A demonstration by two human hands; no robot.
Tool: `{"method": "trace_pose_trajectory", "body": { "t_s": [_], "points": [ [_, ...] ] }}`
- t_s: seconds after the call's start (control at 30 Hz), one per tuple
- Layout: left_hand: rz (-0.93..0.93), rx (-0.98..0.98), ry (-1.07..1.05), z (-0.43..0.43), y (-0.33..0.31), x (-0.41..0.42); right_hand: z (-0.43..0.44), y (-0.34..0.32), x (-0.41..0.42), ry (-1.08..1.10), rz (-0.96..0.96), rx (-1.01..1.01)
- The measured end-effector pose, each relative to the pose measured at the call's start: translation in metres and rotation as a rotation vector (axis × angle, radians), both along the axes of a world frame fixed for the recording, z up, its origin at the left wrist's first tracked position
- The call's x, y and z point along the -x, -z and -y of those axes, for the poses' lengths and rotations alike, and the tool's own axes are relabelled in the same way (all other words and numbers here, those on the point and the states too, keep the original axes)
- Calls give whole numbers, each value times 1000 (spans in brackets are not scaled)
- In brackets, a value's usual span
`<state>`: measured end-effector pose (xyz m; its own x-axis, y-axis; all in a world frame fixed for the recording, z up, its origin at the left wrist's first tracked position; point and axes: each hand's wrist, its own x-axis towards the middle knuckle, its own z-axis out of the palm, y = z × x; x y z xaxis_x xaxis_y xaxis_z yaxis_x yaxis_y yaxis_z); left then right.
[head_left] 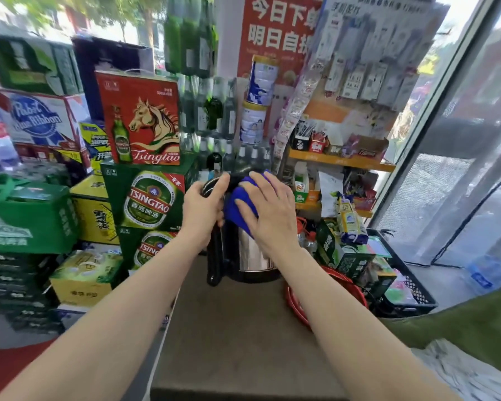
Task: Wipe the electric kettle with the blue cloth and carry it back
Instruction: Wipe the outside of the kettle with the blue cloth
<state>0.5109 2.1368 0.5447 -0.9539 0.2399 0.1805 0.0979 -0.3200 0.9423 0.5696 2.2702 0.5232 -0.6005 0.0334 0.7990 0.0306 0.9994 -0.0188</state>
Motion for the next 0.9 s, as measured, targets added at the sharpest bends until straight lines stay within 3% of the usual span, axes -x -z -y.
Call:
{"method": "trace_pose_trajectory", "body": {
  "t_s": [0.1, 0.27, 0.43, 0.57, 0.7, 0.9],
  "points": [
    [11, -52, 1, 3, -23, -2, 3, -11, -4, 25, 27, 18],
    [62, -90, 30, 7, -49, -3, -4, -16, -22, -46, 56, -128],
    [104, -117, 114, 3, -66, -12, -14, -98, -7, -83, 98, 270],
    [122, -193, 87, 3, -78, -10, 8, -80, -26, 20, 170, 48],
    [175, -238, 83, 2, -75, -12, 12, -50, -46, -22, 157, -162],
    [199, -211, 89, -5, -80, -23, -1, -116, -21, 45, 129, 216]
  ]
}}
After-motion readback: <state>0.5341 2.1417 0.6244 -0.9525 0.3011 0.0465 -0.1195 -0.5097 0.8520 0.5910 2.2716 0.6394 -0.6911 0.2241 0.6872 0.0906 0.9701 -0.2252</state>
